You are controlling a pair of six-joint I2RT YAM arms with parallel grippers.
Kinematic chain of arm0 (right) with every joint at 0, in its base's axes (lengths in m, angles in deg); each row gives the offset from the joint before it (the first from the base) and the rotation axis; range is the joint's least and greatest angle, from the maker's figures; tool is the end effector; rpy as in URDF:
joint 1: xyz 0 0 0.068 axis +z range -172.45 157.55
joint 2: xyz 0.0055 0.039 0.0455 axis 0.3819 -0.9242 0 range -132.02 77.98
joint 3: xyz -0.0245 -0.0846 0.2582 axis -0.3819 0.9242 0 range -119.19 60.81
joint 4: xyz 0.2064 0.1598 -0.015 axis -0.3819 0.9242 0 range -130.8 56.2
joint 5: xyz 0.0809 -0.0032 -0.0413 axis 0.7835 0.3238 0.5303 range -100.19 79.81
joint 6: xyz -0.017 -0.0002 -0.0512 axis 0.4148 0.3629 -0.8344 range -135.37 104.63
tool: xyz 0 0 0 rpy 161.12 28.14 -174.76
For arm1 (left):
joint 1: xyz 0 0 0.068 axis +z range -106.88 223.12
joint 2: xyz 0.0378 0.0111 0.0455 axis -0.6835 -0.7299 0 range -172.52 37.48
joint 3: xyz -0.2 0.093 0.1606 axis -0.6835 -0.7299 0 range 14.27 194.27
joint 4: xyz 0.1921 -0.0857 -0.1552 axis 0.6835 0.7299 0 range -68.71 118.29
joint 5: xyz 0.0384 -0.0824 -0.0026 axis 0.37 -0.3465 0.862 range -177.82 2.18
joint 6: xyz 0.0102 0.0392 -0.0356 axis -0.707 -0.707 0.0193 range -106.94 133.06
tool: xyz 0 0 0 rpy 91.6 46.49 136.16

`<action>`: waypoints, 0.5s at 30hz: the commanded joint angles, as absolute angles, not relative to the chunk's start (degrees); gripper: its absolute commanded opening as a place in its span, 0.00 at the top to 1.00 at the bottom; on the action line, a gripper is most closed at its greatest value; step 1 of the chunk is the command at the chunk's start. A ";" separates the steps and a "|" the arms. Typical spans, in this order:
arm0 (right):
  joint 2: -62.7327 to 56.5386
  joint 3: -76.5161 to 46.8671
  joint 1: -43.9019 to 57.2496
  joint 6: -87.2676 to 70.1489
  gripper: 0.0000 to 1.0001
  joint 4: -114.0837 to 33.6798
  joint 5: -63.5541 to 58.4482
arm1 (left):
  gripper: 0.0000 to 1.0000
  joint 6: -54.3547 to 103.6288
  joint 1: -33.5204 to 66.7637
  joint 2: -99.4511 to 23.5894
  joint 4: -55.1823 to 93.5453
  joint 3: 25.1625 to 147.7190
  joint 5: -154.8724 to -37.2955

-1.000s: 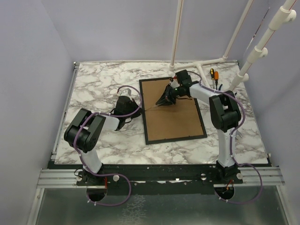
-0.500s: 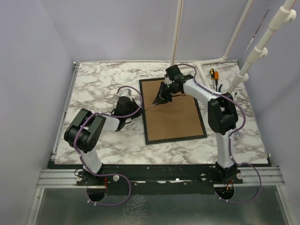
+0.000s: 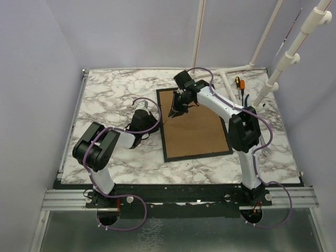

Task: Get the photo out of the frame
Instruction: Release the photo frame item from the photo frame.

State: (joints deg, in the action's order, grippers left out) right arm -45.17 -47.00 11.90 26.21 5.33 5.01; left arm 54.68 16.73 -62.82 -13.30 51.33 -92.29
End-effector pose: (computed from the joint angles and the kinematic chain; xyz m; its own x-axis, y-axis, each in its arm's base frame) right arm 0.3812 0.2720 0.2323 -0.9726 0.1111 -0.2044 -0.0032 0.8721 0.4894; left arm 0.2918 -0.1479 0.1291 -0.6560 -0.4137 -0.6312 0.0918 0.7865 -0.6108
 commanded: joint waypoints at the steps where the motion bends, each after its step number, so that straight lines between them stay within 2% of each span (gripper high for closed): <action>1: -48.59 -49.92 18.42 29.35 0.99 1.43 12.30 | 0.94 58.13 10.95 -64.57 -13.52 50.58 -104.52; 15: -51.20 -53.95 23.04 32.79 0.99 0.24 12.48 | 0.94 58.49 10.95 -63.92 -13.52 50.08 -104.13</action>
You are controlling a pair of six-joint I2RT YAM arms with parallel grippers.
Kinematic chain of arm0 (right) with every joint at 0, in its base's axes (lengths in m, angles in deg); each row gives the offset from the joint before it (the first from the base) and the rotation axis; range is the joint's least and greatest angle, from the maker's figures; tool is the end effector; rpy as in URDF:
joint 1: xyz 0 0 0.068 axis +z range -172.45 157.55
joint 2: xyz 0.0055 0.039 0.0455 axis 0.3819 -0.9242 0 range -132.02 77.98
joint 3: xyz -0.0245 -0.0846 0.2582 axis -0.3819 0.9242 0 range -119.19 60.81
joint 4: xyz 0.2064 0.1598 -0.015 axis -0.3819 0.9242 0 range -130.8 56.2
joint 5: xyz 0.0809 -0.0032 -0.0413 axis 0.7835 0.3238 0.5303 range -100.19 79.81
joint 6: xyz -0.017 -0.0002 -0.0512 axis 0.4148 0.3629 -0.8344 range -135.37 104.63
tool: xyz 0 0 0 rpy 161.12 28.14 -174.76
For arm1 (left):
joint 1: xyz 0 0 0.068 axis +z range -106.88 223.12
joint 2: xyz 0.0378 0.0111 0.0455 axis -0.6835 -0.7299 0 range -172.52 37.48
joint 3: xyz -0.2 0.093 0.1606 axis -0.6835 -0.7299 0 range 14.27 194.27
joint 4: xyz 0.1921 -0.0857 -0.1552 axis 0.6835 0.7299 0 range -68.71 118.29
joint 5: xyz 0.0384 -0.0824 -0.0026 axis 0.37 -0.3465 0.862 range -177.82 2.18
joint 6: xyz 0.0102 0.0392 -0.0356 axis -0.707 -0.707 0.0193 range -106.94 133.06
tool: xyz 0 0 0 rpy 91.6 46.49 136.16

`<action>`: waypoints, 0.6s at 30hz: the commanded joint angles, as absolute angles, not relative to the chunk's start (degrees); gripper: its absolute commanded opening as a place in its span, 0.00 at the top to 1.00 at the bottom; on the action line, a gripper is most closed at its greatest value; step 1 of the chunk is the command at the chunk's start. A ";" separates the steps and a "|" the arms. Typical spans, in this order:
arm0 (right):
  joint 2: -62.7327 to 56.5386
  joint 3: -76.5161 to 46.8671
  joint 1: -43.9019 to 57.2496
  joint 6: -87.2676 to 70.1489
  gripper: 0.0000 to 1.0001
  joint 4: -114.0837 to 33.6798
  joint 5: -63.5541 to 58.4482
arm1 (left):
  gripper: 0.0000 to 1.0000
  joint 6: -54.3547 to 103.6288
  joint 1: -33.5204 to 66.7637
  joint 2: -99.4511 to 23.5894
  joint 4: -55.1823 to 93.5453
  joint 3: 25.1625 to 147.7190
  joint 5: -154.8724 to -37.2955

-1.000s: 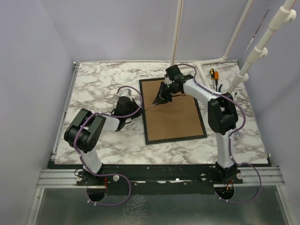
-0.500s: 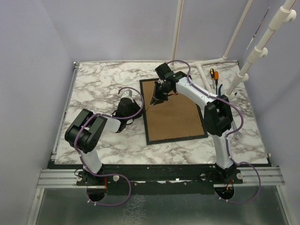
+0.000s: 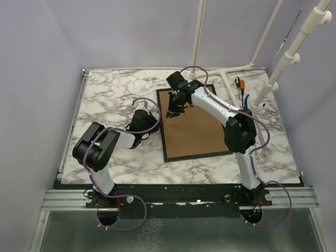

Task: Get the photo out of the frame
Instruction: Release the photo frame item from the photo frame.

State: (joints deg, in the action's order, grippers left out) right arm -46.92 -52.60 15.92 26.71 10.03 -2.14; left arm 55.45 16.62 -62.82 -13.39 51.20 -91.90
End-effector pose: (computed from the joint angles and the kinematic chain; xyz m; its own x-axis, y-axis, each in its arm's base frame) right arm 0.3682 0.2981 0.2432 -0.9614 0.0852 -0.2616 -0.0287 0.9145 0.4035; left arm 0.2912 -0.1481 0.1286 -0.6550 -0.4249 -0.6249 0.0803 0.7832 -0.6166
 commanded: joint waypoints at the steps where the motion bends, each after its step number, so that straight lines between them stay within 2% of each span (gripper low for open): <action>1: -51.21 -53.84 23.17 32.91 0.99 -0.16 12.62 | 0.94 58.56 10.95 -63.83 -13.52 49.98 -104.04; 8: -47.51 -50.81 22.23 32.45 0.99 -1.04 10.82 | 0.94 58.72 11.25 -62.67 -13.03 49.10 -102.83; 12: -39.25 -40.68 18.84 32.35 0.99 -8.20 11.03 | 0.94 58.76 12.98 -61.60 -11.69 48.21 -101.98; 18: -31.04 -28.83 11.43 27.71 0.99 -9.41 13.35 | 0.94 58.15 15.53 -58.80 -11.08 45.65 -102.40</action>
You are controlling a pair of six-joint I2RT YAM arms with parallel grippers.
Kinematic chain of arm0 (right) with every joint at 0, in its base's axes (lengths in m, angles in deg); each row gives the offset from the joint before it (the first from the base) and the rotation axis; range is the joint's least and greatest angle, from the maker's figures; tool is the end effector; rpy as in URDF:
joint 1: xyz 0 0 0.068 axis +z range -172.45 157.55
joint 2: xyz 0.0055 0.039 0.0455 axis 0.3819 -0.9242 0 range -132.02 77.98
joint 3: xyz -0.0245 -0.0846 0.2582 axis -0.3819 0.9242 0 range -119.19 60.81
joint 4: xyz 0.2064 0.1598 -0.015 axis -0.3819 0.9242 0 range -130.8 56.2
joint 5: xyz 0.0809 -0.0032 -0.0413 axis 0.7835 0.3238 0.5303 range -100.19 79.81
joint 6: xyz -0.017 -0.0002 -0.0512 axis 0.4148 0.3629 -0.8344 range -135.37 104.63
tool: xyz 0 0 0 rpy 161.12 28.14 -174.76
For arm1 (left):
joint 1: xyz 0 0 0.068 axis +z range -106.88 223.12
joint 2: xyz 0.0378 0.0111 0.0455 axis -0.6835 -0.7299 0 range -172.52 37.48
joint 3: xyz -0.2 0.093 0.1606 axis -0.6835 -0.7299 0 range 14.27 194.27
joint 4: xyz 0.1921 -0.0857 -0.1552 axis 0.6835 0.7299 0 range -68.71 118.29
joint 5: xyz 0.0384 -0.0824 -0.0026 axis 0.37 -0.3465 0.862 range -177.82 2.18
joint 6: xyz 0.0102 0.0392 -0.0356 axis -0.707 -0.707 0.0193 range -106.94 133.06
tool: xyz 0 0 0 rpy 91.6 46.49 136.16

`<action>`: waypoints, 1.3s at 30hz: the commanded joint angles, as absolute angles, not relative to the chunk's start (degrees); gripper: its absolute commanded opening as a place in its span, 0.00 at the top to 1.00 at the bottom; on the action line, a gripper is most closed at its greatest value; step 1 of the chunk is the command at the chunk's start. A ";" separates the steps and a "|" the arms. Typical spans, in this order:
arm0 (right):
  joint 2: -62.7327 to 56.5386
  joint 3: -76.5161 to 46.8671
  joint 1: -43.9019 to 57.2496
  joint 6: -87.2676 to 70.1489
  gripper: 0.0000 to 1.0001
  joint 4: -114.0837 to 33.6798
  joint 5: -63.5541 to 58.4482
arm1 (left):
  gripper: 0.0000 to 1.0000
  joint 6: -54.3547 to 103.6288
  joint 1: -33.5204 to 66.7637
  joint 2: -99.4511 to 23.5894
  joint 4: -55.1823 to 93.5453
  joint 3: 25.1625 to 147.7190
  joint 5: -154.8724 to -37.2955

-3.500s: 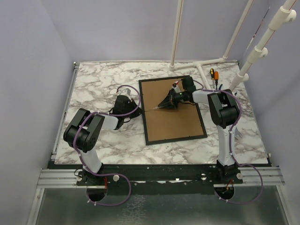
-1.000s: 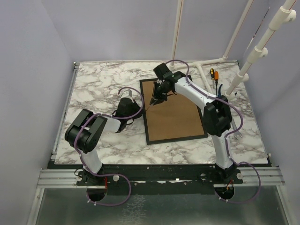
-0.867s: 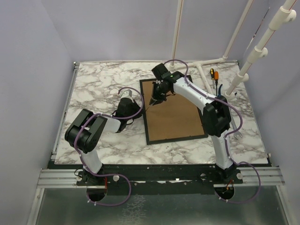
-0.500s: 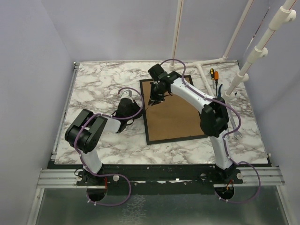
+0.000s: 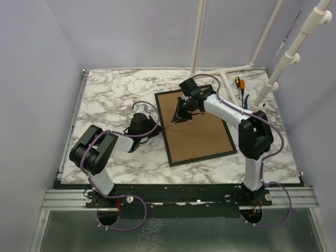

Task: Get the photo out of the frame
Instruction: Release the photo frame item from the photo frame, then adjust the photo frame at the center of the board.

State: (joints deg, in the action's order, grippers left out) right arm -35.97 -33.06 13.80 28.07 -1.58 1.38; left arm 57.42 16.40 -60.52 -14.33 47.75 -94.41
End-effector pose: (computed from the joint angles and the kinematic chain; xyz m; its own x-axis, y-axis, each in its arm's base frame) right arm 0.3452 0.2621 0.2333 -0.9586 0.1324 -0.2521 -0.0038 0.8792 0.4764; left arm 0.2769 -0.1440 0.1268 -0.6836 -0.4335 -0.5872 0.0817 0.7540 -0.6517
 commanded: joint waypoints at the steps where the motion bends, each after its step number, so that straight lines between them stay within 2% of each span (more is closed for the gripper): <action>1: -30.09 -27.08 10.18 27.05 0.99 -9.65 14.47 | 0.94 57.93 15.64 -58.31 -10.73 45.38 -102.55; 6: -25.60 -17.00 4.64 25.09 0.99 -15.31 23.26 | 0.94 57.00 15.75 -55.62 -9.21 44.17 -102.72; 12: -22.71 -11.11 1.69 21.28 0.99 -17.98 25.76 | 0.90 54.75 15.79 -51.31 -4.02 45.00 -100.02; 14: -22.27 -9.81 0.92 20.12 0.99 -18.81 26.23 | 0.83 53.98 15.81 -50.67 -2.28 46.14 -98.63; 17: -21.66 -7.57 -0.33 19.97 0.99 -20.54 27.67 | 0.63 52.84 15.79 -50.79 -0.62 48.40 -96.97; 19: -21.18 -6.27 -0.79 20.17 0.99 -21.97 28.83 | 0.57 52.25 15.79 -51.64 0.23 50.16 -95.94; 30: -16.20 -2.71 -1.69 18.85 0.99 -22.98 26.86 | 0.57 49.90 15.92 -61.65 9.94 63.18 -88.33; 39: -15.51 -0.57 -2.48 18.28 0.99 -23.79 27.89 | 0.58 48.24 16.31 -65.96 14.98 68.50 -83.64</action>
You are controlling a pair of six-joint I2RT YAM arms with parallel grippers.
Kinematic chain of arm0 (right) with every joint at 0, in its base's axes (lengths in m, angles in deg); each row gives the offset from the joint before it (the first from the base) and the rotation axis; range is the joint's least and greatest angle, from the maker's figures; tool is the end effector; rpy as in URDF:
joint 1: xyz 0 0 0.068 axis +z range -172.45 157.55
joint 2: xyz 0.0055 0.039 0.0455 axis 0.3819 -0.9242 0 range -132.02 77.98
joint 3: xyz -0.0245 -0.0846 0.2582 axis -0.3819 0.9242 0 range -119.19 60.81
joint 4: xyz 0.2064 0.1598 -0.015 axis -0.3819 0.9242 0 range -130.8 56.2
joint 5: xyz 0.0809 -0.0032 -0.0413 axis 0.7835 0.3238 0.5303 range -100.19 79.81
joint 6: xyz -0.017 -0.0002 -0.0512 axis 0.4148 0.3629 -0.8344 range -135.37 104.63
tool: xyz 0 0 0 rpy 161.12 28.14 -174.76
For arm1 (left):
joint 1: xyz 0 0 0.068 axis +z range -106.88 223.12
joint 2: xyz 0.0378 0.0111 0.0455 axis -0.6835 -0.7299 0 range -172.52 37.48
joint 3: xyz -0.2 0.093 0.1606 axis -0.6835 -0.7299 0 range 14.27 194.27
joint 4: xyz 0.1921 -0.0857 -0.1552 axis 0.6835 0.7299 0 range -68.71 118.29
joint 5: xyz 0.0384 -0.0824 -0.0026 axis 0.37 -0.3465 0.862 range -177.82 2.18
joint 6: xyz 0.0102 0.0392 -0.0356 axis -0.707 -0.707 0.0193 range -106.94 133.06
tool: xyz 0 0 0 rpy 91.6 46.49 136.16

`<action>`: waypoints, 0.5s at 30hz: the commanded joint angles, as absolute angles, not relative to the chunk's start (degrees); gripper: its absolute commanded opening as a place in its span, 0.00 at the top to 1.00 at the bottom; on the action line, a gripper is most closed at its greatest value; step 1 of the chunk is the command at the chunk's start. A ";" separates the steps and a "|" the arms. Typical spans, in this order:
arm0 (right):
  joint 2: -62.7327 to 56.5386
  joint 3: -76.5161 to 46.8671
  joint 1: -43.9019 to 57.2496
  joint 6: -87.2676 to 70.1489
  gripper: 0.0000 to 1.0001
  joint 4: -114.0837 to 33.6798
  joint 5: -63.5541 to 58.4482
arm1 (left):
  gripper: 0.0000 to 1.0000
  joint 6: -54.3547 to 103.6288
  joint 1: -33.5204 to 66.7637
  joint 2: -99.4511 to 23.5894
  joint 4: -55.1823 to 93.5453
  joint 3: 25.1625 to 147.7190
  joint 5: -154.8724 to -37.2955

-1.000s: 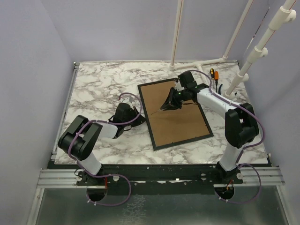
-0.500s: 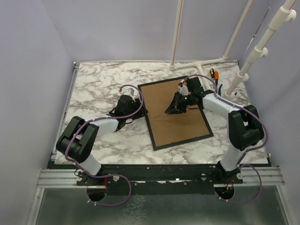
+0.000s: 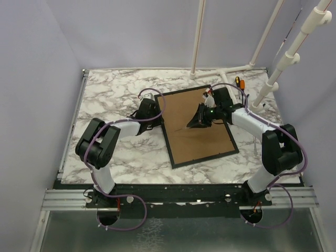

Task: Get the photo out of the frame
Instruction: Adjust the photo frame at the center of the board.

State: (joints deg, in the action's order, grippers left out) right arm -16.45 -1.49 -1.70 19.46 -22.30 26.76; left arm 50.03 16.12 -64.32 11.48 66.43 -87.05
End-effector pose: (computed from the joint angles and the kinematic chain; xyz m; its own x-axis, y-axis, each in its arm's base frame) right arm 0.3147 0.1423 0.2179 -0.9588 0.1249 -0.2552 -0.1122 0.6589 0.7438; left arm 0.3232 -0.1642 0.1540 -0.7234 -0.3063 -0.6188 0.0121 0.8904 -0.4550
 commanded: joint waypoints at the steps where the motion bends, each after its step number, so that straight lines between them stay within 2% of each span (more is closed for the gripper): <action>1: -15.57 -0.60 -2.62 18.21 0.99 -23.81 27.93 | 0.59 48.14 16.31 -66.30 15.04 68.85 -83.93; 6: -16.10 -0.71 -3.47 17.93 0.99 -24.45 27.91 | 0.63 47.41 16.31 -67.91 15.24 70.02 -85.54; 9: -16.68 -0.62 -4.13 18.27 0.99 -25.12 28.29 | 0.71 46.48 16.31 -68.12 15.33 70.17 -86.31; 11: -17.05 -0.70 -4.41 18.60 0.99 -25.70 28.77 | 0.81 45.76 16.31 -67.93 15.58 70.02 -86.94; 15: -17.74 -0.78 -4.86 19.01 0.99 -26.84 29.07 | 0.87 44.78 16.19 -66.64 15.88 68.42 -88.88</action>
